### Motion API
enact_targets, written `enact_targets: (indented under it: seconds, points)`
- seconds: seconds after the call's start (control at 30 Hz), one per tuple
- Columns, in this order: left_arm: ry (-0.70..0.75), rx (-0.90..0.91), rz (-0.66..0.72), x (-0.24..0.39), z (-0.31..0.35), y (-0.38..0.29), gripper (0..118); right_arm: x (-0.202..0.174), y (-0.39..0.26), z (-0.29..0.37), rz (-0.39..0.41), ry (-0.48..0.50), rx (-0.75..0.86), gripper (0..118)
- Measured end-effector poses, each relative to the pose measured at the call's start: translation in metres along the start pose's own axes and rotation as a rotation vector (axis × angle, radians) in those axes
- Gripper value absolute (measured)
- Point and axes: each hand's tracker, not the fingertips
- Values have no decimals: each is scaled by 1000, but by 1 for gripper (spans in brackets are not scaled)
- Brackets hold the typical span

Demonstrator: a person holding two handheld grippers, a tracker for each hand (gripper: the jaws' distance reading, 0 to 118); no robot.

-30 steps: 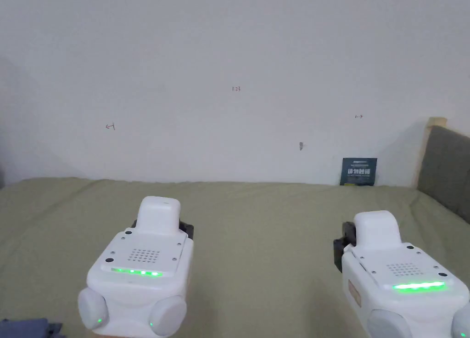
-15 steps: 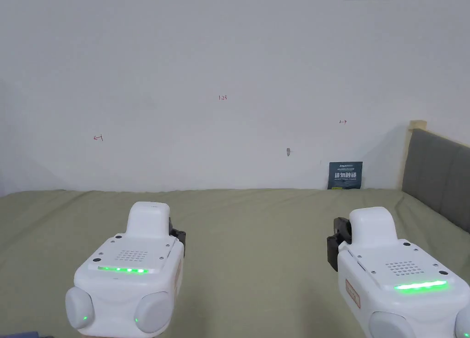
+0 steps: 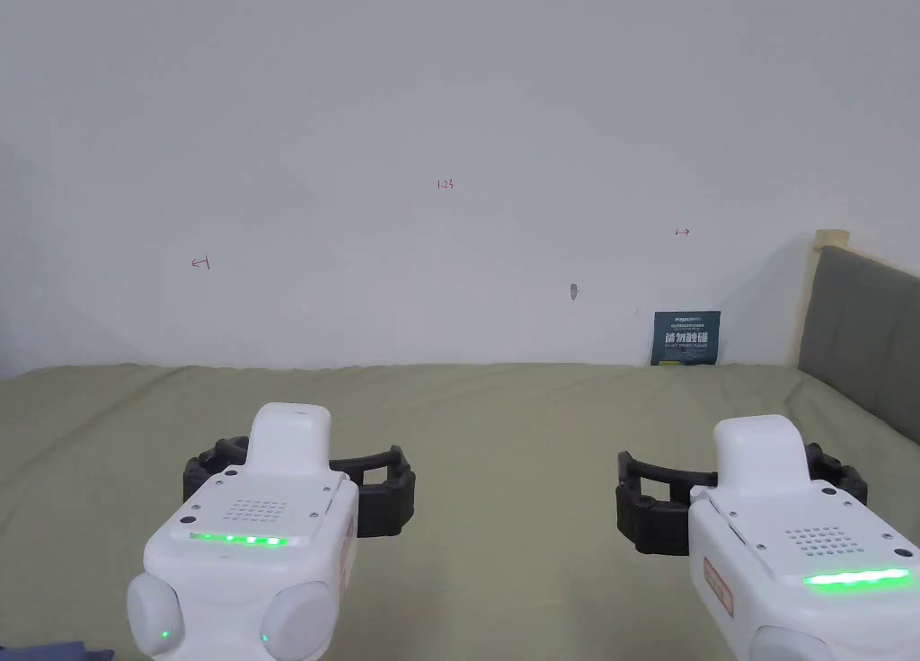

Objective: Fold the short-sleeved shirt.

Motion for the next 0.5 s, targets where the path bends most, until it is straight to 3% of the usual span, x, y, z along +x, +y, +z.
enact_targets:
  seconds: [0.2, 0.23, 0.33, 0.5]
  points:
    - [26, -26, -64, 11, -24, -8, 118, 0, -1, -14, -11, -8, -8, 118]
    - [-31, -59, -68, 9, -23, -8, 118, -1, 0, -15, -10, 18, -10, 118]
    - [-55, -48, 23, 4, -6, -3, 118, -2, -2, -13, -3, 18, -8, 118]
    - [-11, -50, -29, 8, -12, -7, 118, -4, -6, -13, -16, 29, -31, 118]
